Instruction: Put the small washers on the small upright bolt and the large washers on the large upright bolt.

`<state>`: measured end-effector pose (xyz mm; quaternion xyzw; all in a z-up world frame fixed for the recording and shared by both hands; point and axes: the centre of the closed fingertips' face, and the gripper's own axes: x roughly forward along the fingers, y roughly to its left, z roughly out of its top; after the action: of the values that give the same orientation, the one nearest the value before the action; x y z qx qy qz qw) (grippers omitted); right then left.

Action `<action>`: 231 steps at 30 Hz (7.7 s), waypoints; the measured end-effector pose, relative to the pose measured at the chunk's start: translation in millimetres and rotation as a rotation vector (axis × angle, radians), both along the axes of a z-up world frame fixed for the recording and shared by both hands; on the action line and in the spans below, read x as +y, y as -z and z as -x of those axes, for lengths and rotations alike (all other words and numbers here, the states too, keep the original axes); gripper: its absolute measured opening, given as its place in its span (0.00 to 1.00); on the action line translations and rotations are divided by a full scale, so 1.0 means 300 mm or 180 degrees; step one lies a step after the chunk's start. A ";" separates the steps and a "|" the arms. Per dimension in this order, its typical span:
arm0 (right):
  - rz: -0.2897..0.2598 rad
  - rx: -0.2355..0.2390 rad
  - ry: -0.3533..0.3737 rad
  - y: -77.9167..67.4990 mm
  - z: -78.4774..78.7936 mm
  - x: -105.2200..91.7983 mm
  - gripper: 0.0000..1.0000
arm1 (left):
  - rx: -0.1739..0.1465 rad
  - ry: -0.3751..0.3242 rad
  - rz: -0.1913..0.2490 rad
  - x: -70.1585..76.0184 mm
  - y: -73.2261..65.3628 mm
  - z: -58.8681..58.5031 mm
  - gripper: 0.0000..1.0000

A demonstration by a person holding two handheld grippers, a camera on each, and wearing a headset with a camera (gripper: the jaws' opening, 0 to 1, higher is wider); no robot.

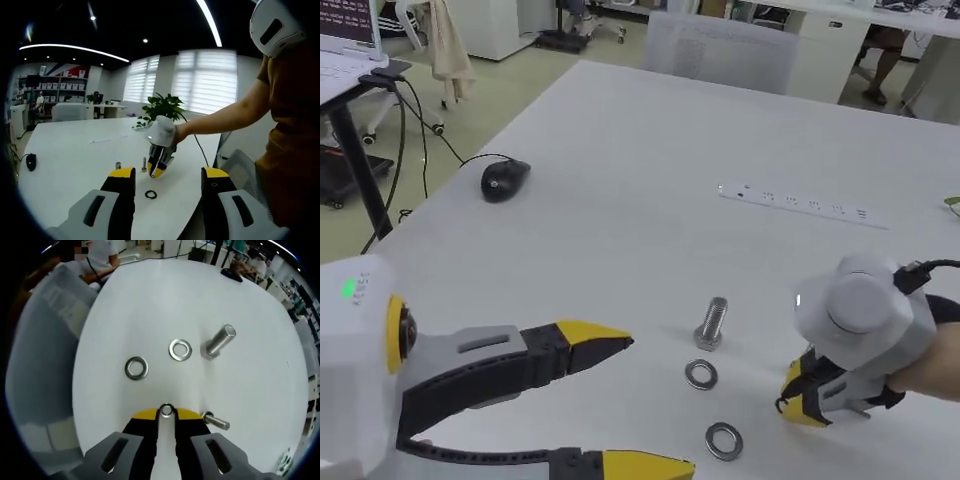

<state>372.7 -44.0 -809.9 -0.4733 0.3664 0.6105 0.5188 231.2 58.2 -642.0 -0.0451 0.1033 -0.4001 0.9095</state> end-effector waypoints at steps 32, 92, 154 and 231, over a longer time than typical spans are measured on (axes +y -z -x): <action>-0.0094 -0.0426 0.0204 -0.182 -0.163 -0.013 0.12 | -0.0005 0.0045 0.0077 -0.017 -0.005 -0.006 0.52; 0.0058 -0.0217 0.0057 0.010 -0.169 0.002 0.17 | 0.0134 -0.0031 0.0114 0.000 0.040 -0.033 0.51; -0.0412 0.0000 0.0472 0.001 0.218 0.142 0.21 | -0.0155 0.0591 -0.0076 0.025 -0.009 0.096 0.51; -0.0083 -0.0042 0.0044 -0.048 0.143 0.180 0.21 | -0.0090 0.0562 0.0053 0.023 0.023 0.010 0.51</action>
<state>329.6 10.0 -795.5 -0.4680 0.3583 0.6084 0.5315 228.3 65.2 -649.0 -0.0378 0.0906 -0.4802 0.8717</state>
